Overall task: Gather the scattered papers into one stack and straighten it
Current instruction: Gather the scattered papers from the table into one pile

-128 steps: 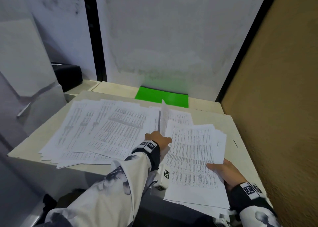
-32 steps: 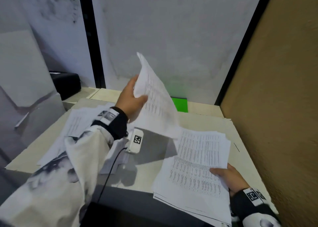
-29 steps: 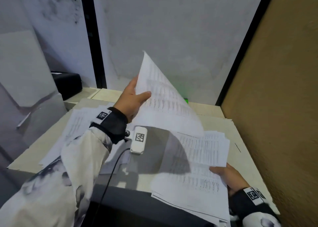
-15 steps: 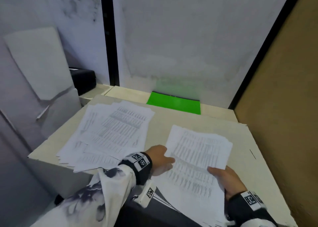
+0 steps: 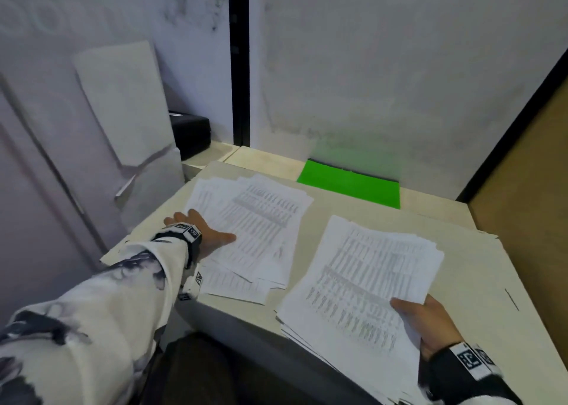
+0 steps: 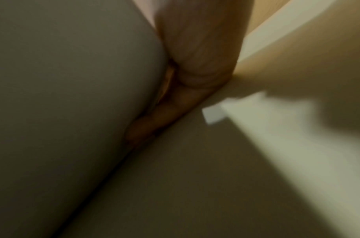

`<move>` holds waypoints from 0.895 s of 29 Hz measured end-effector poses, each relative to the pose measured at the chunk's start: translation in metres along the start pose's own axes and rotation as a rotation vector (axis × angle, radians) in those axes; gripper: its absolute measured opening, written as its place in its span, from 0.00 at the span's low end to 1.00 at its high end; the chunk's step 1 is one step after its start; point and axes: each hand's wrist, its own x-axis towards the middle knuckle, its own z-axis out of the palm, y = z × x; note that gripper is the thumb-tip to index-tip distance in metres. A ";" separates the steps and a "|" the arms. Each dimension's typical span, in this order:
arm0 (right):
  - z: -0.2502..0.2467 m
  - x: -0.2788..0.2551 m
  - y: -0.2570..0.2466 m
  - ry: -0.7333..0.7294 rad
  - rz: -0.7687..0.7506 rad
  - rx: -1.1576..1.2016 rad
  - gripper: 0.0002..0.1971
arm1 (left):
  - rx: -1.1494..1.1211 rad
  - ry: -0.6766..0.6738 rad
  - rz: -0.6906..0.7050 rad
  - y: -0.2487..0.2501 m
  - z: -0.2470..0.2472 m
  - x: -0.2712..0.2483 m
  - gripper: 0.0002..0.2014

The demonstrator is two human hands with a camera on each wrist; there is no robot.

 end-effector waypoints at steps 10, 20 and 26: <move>0.003 0.011 0.006 -0.015 0.021 0.008 0.31 | -0.008 0.042 0.119 0.006 0.000 0.016 0.67; 0.003 0.011 0.005 -0.007 0.058 0.018 0.32 | -0.410 -0.041 0.097 0.007 -0.007 0.022 0.48; 0.002 0.006 -0.001 -0.072 0.091 -0.012 0.30 | -0.729 -0.233 0.171 0.016 -0.011 0.019 0.34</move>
